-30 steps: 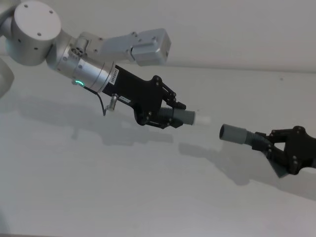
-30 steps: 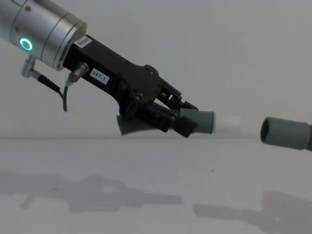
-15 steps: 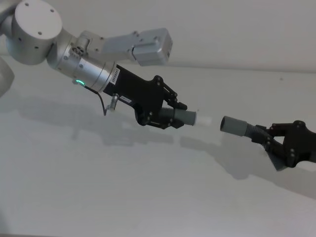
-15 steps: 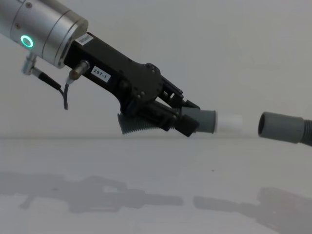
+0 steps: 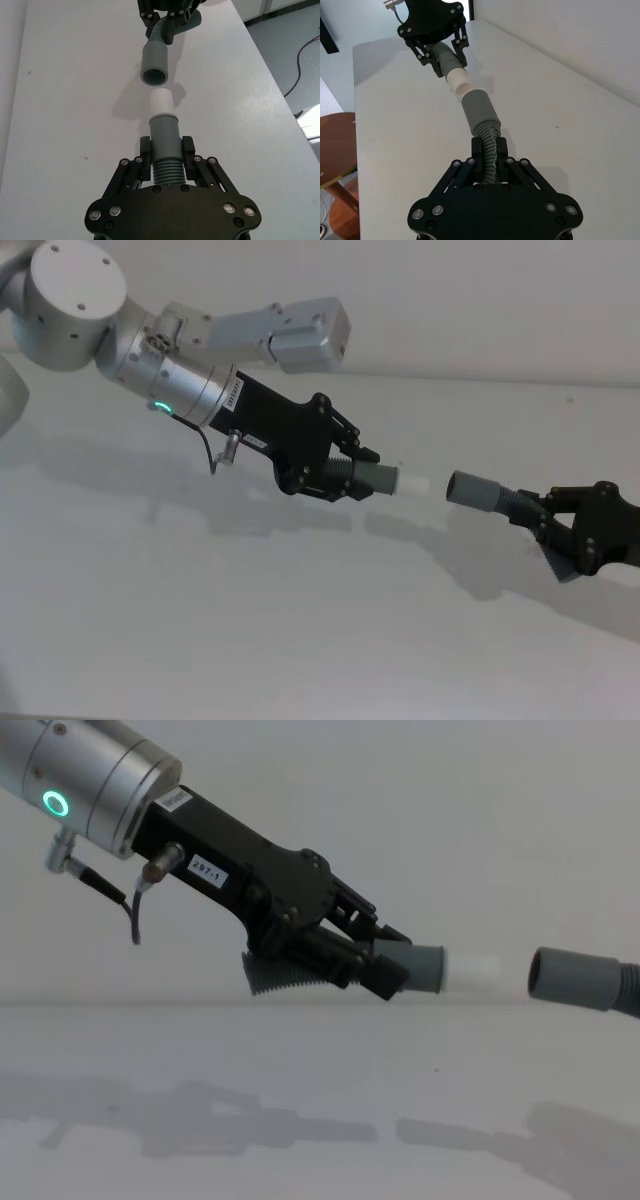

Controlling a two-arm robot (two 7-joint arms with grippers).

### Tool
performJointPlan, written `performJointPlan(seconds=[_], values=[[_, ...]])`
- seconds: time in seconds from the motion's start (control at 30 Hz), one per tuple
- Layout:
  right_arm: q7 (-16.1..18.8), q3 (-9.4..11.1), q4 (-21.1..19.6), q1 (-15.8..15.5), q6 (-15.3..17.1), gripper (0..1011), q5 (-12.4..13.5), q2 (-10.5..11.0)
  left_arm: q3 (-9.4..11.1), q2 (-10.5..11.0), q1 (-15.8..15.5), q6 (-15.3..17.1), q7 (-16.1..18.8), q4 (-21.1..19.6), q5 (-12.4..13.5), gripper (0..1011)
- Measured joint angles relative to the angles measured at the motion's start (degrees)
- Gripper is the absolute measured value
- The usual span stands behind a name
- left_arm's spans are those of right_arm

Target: Use both hands to pick up one end of the pipe from the table, align the ends, and insert them.

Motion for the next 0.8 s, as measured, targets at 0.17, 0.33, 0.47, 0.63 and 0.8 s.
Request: performJointPlan(seconds=[0.17, 0.33, 0.47, 0.63, 0.8], values=[[0.3, -0.2, 0.0, 0.1, -0.1, 156, 0.1, 0.1, 0.2, -0.1, -0.1, 0.0, -0.1, 0.1, -0.1, 354], [0.7, -0.4, 0.2, 0.4, -0.2, 156, 0.2, 0.2, 0.5, -0.3, -0.5, -0.3, -0.5, 0.5, -0.4, 355], [0.9, -0.7, 0.3, 0.6, -0.3, 156, 0.4, 0.3, 0.7, -0.4, -0.7, -0.4, -0.9, 0.8, -0.5, 354], [1.2, -0.9, 0.4, 0.8, -0.4, 156, 0.6, 0.4, 1.0, -0.7, -1.0, -0.6, -1.2, 1.1, -0.8, 354], [1.3, -1.0, 0.5, 0.9, -0.4, 156, 0.7, 0.4, 1.3, -1.0, -1.4, -0.7, -1.5, 1.5, -1.0, 354]])
